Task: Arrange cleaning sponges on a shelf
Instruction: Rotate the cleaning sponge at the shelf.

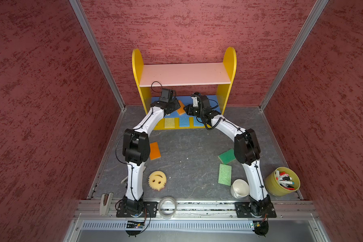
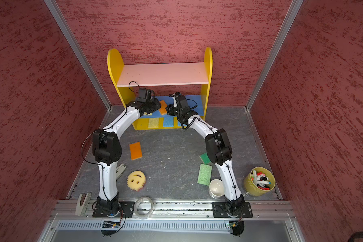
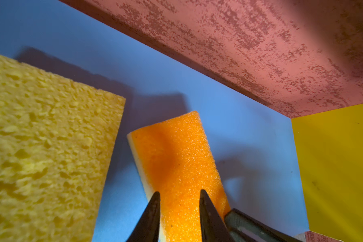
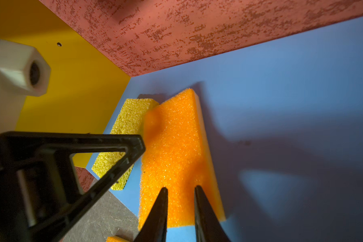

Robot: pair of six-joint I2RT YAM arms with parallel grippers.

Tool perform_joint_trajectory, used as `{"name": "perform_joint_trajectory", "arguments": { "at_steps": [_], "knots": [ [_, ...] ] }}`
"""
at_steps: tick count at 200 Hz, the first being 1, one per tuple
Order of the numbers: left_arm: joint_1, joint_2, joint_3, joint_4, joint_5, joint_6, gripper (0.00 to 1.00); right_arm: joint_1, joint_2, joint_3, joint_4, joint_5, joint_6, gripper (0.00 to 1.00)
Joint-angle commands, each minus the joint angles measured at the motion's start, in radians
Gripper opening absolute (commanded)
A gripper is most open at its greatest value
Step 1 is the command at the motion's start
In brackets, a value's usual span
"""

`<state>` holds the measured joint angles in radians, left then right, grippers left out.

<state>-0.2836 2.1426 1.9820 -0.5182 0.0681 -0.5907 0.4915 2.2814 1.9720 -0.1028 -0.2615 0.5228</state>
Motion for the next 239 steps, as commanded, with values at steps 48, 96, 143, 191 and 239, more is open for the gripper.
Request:
{"name": "perform_joint_trajectory", "arguments": {
  "at_steps": [48, 96, 143, 191, 239],
  "knots": [
    [0.018, 0.022, 0.015, -0.03, -0.009, 0.028, 0.32, -0.014, -0.03, 0.056, -0.107, 0.054, -0.028, 0.25],
    [0.02, 0.034, 0.021, -0.027, -0.005, 0.023, 0.32, -0.019, -0.047, 0.041, -0.099, 0.047, -0.034, 0.25],
    [0.02, 0.042, 0.033, -0.028, -0.003, 0.023, 0.32, -0.021, -0.08, 0.018, -0.093, 0.052, -0.042, 0.25],
    [0.02, 0.043, 0.038, -0.031, 0.0, 0.021, 0.32, -0.033, -0.085, 0.016, -0.086, 0.061, -0.042, 0.26],
    [0.02, 0.07, 0.074, -0.045, 0.009, 0.02, 0.32, -0.036, -0.054, 0.025, -0.094, 0.048, -0.03, 0.26]
  ]
}}
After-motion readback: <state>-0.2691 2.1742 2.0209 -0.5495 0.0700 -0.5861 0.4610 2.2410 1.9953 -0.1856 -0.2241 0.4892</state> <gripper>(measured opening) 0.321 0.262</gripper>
